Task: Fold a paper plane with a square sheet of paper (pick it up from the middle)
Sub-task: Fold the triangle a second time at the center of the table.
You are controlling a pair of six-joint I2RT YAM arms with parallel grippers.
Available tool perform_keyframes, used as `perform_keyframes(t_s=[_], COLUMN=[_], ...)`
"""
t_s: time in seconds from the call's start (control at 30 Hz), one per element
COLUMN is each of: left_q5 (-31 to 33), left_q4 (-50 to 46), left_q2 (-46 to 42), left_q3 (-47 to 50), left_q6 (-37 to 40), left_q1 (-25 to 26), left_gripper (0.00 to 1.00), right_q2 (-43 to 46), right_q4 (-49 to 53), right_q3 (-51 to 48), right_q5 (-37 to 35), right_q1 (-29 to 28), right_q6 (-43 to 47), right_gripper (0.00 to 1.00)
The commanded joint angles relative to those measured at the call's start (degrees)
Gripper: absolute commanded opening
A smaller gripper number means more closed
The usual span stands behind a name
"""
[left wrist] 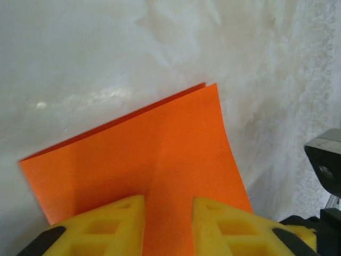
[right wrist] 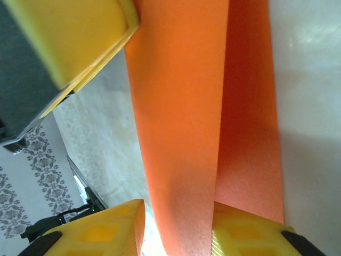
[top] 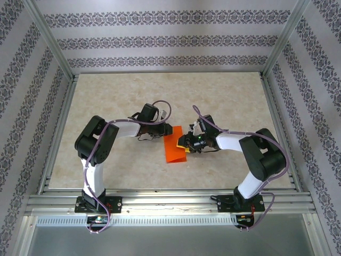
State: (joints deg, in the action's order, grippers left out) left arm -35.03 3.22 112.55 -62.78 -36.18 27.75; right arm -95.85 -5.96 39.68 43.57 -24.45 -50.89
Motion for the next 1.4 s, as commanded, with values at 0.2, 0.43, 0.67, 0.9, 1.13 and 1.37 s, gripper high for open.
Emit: perform_keyframes(t_s=[0.2,0.43,0.67,0.9,1.13,1.37], left_q5=[10.01,31.80,46.52,54.26,58.14,59.19], left_q4=[-3.43,-4.08,-7.04,-20.67,-22.82,-23.01], left_q2=[-16.63,-26.59,-22.34,-12.24,-8.72,-7.63], left_q3=[5.92,13.40,12.32,1.48,-0.67,-1.02], left_q6=[8.19,18.50,24.97,26.09,28.27,29.11], left_q1=[4.74,21.46,34.08,39.52,40.49,40.54], left_gripper=[0.44,0.50,0.58,0.65,0.69,0.60], right_q2=[-3.09,-3.48,-3.64,-3.12,-2.94,-2.85], right_q4=[-6.06,-7.30,-7.30,-7.23,-7.27,-7.40], right_q3=[0.05,-0.17,-0.04,-0.04,-0.04,-0.04], right_q5=[4.87,6.80,6.70,6.67,6.53,6.35], right_q1=[2.19,2.65,2.91,3.00,3.00,3.00], right_q6=[-0.78,-0.75,-0.73,-1.09,-1.45,-1.81], right_gripper=[0.28,0.29,0.29,0.29,0.29,0.29])
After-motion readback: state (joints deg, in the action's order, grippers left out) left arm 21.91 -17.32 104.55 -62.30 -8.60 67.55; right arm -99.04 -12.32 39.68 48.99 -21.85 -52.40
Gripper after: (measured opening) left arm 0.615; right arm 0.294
